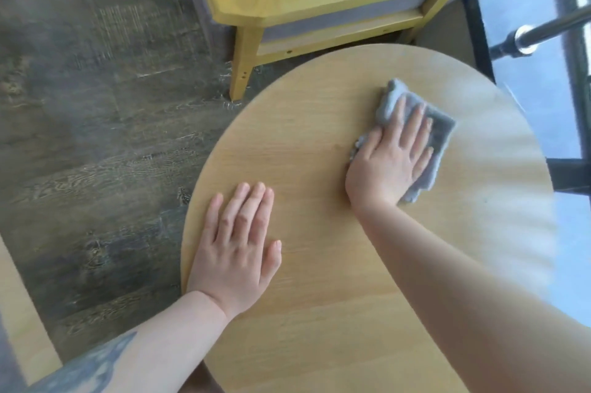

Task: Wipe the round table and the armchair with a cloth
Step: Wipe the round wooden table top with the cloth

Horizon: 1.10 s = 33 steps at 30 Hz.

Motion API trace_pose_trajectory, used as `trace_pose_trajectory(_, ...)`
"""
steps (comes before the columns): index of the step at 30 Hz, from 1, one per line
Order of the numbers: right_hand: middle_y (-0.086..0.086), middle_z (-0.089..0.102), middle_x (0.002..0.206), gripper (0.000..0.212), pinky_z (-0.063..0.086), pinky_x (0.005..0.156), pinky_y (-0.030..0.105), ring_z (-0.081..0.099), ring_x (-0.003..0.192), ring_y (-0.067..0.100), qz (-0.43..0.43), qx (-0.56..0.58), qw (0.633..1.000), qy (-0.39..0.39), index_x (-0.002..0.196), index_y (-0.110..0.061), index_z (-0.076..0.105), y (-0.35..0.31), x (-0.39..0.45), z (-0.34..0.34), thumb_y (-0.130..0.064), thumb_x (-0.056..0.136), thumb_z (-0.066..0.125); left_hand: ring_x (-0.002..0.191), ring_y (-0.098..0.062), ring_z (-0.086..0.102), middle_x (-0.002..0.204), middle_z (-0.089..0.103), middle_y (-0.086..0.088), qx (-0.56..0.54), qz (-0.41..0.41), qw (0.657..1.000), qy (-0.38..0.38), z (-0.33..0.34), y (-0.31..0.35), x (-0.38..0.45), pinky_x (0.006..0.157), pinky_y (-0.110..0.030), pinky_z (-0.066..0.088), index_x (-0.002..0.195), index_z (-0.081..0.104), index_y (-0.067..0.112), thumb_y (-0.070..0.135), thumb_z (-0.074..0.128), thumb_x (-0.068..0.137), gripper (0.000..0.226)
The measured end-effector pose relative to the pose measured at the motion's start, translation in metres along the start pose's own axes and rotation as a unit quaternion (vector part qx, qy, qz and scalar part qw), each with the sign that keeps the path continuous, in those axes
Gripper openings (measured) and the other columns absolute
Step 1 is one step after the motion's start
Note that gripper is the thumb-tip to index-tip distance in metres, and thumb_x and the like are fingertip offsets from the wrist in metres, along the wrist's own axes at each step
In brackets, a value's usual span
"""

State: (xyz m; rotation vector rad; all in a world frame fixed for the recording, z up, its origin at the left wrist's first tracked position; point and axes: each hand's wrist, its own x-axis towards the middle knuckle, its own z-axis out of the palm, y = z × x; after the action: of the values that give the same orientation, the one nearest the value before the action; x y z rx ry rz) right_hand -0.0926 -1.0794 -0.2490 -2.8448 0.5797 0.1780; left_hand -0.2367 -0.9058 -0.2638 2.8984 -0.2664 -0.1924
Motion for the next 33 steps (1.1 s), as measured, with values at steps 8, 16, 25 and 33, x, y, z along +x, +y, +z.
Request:
trace_pose_trajectory(8, -0.005, 0.005, 0.162, 0.053, 0.001, 0.12, 0.044, 0.0, 0.149, 0.015, -0.015, 0.002, 1.0, 0.01, 0.153, -0.036, 0.012, 0.018, 0.104, -0.019, -0.035, 0.101, 0.025, 0.143, -0.033, 0.026, 0.153, 0.031, -0.017, 0.019, 0.002, 1.0, 0.004, 0.001, 0.002, 0.0, 0.12, -0.051, 0.015, 0.149, 0.031, 0.001, 0.04, 0.035, 0.095, 0.067)
trace_pose_trajectory(16, -0.006, 0.016, 0.16, 0.048, 0.001, 0.12, 0.038, 0.006, 0.148, 0.015, -0.381, -0.039, 0.919, -0.092, 0.15, -0.038, 0.023, -0.007, 0.092, -0.019, -0.038, 0.102, 0.028, 0.136, -0.038, 0.035, 0.144, 0.041, -0.021, -0.009, -0.022, 1.0, 0.016, -0.002, 0.007, 0.003, 0.116, -0.055, 0.021, 0.143, 0.039, -0.002, 0.039, 0.038, 0.093, 0.065)
trace_pose_trajectory(25, -0.003, 0.026, 0.158, 0.05, 0.008, 0.119, 0.039, 0.018, 0.147, 0.018, -0.421, -0.017, 0.904, -0.072, 0.148, -0.033, 0.033, 0.051, 0.005, -0.014, -0.033, 0.098, 0.041, 0.141, -0.036, 0.03, 0.151, 0.037, -0.019, -0.076, -0.134, 0.984, 0.091, 0.005, 0.071, 0.083, 0.115, -0.053, 0.019, 0.138, 0.043, 0.003, 0.024, 0.046, 0.091, 0.052)
trace_pose_trajectory(33, 0.001, 0.021, 0.159, 0.057, 0.011, 0.119, 0.045, 0.014, 0.148, 0.021, -0.228, 0.017, 0.973, -0.044, 0.151, -0.026, 0.029, 0.097, -0.047, -0.009, -0.035, 0.095, 0.036, 0.148, -0.028, 0.02, 0.159, 0.027, -0.011, 0.004, -0.12, 0.99, 0.07, 0.015, 0.078, 0.086, 0.119, -0.051, 0.012, 0.15, 0.03, 0.01, 0.028, 0.034, 0.095, 0.058)
